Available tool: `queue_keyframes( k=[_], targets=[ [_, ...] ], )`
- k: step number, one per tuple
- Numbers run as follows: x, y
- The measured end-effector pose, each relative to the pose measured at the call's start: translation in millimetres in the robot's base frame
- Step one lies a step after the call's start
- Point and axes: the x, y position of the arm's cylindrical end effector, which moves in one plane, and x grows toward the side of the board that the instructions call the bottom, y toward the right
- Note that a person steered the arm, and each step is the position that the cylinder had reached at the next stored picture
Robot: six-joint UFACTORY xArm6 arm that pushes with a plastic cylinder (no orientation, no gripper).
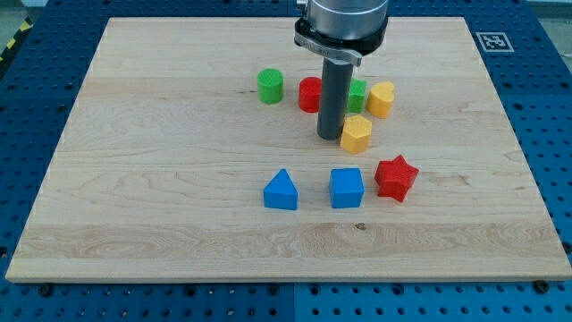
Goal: Move the blue triangle up a bit
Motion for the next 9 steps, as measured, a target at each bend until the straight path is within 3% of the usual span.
queue_keyframes(
  k=[3, 4, 6, 7, 9],
  targets=[
    [0.2, 28.4],
    [-8.9, -0.6],
    [3.5, -142.9],
    [46.5, -170.9],
    [121.9, -157.0]
  ],
)
